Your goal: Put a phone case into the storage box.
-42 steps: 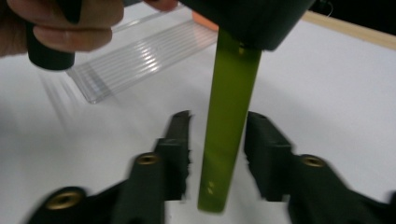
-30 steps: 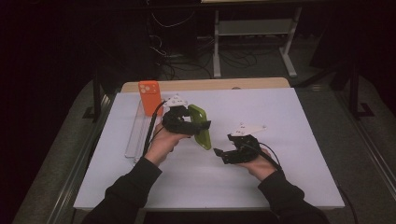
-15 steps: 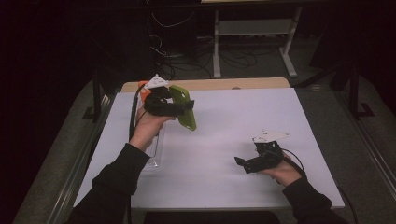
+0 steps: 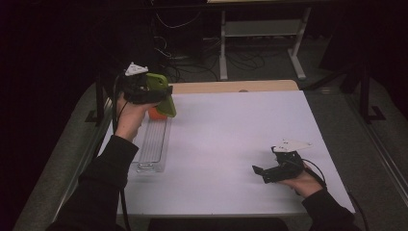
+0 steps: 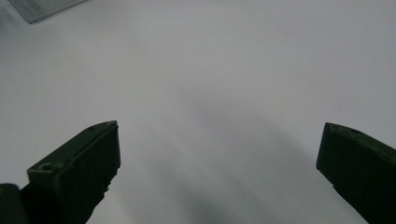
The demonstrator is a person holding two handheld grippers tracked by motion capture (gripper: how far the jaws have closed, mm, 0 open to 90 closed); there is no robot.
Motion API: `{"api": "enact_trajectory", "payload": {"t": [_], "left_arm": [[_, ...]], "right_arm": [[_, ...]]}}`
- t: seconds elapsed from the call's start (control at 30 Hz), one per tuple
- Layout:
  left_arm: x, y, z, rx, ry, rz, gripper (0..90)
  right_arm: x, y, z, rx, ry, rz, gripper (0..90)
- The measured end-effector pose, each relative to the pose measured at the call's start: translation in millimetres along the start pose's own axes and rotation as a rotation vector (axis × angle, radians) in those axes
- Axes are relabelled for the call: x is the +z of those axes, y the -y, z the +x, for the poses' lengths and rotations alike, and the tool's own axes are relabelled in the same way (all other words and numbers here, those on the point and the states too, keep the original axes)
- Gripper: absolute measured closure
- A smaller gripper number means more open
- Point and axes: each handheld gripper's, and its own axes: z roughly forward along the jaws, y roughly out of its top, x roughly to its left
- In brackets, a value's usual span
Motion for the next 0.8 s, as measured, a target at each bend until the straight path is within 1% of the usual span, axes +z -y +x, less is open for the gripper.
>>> {"api": "enact_trajectory", "payload": {"t": [0.03, 0.1, 0.13, 0.17, 0.27, 0.3, 0.33, 0.37, 0.4, 0.43, 0.47, 0.53, 0.57, 0.63, 0.7, 0.77, 0.8], "left_arm": [[1.1, 0.1, 2.8, -0.008, -0.015, -0.007, 14.1], [3.3, 0.8, 7.8, -0.013, -0.064, 0.000, 14.1], [5.1, 1.4, 10.3, -0.021, -0.078, 0.004, 14.1], [7.4, 2.4, 12.4, -0.032, -0.097, 0.012, 14.1], [15.7, 5.8, 17.5, -0.043, -0.149, 0.034, 14.0], [18.9, 7.1, 18.7, -0.044, -0.173, 0.044, 14.0], [21.6, 8.4, 20.2, -0.048, -0.185, 0.054, 14.0], [25.0, 10.0, 21.5, -0.062, -0.190, 0.051, 14.0], [27.9, 11.5, 22.5, -0.066, -0.208, 0.063, 14.0], [30.5, 13.2, 24.0, -0.058, -0.223, 0.078, 13.9], [34.2, 15.1, 24.1, -0.068, -0.231, 0.076, 13.9], [39.9, 19.7, 25.1, -0.055, -0.265, 0.101, 13.9], [43.1, 22.4, 25.9, -0.054, -0.274, 0.108, 13.9], [48.6, 28.2, 27.2, -0.063, -0.297, 0.118, 13.8], [54.8, 34.4, 28.0, -0.075, -0.314, 0.120, 13.8], [59.6, 39.8, 28.6, -0.088, -0.316, 0.126, 13.8], [61.4, 42.1, 28.4, -0.086, -0.323, 0.132, 13.8]], "right_arm": [[-0.3, 0.5, -0.4, 0.001, 0.001, 0.002, 0.0], [-0.9, 0.8, -1.0, 0.002, 0.003, -0.001, 0.0], [-1.0, 0.8, -1.1, 0.003, 0.003, -0.001, 0.0], [-1.2, 0.6, -1.1, 0.007, 0.003, -0.002, 0.0], [-1.7, 0.5, -1.0, 0.000, 0.000, -0.006, 0.0], [-1.7, 0.5, -1.1, 0.000, -0.001, -0.007, 0.0], [-1.7, 0.5, -1.1, 0.000, -0.001, -0.007, 0.0], [-1.7, 0.5, -1.3, -0.001, 0.000, -0.008, 0.0], [-1.8, 0.3, -1.5, 0.000, 0.001, -0.009, 0.0], [-1.9, 0.2, -1.4, 0.001, 0.001, -0.009, 0.0], [-2.0, 0.1, -1.2, 0.001, 0.001, -0.009, 0.0], [-2.4, 0.0, -0.7, 0.005, -0.001, -0.009, 0.0], [-2.4, -0.1, -0.7, 0.004, 0.000, -0.009, 0.0], [-2.4, -0.2, -0.6, 0.005, 0.000, -0.010, 0.0], [-2.0, -0.1, -0.7, 0.001, -0.001, -0.011, 0.0], [-2.2, -0.4, -0.7, 0.002, -0.001, -0.011, 0.0], [-2.4, -0.5, -0.8, 0.003, -0.001, -0.012, 0.0]]}}
